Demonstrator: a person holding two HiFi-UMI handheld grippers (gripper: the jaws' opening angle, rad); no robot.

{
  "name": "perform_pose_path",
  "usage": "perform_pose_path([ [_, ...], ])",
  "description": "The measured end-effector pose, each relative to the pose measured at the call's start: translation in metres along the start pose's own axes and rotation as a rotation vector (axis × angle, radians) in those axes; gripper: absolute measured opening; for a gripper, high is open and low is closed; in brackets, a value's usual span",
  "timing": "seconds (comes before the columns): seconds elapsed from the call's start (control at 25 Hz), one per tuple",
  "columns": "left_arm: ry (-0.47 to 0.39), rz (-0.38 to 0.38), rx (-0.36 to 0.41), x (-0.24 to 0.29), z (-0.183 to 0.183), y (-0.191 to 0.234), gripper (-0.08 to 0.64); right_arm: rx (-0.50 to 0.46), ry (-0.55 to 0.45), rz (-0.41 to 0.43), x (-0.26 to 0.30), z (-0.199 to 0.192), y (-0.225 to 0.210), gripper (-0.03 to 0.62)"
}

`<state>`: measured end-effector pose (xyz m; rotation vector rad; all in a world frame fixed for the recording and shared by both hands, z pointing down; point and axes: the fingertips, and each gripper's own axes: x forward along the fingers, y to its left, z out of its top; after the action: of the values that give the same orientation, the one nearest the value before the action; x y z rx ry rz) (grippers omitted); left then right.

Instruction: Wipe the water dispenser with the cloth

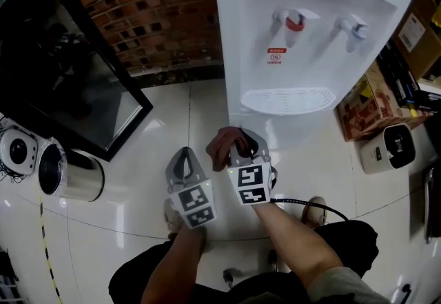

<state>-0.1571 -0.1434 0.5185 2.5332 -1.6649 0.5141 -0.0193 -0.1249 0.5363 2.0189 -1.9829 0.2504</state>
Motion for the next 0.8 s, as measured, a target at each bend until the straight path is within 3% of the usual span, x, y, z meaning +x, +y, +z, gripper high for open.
perform_pose_path([
  [0.16, -0.007, -0.042, 0.043, 0.003, -0.006, -0.019, 0.0, 0.005, 0.027, -0.038, 0.011, -0.013, -0.004, 0.086],
  [0.44, 0.026, -0.112, 0.04, 0.01, -0.016, -0.056, 0.0, 0.03, 0.04, -0.098, 0.003, -0.02, -0.038, 0.086],
  [0.8, 0.014, -0.237, 0.051, 0.007, -0.005, -0.125, 0.0, 0.081, 0.057, -0.233, -0.024, -0.033, -0.109, 0.087],
])
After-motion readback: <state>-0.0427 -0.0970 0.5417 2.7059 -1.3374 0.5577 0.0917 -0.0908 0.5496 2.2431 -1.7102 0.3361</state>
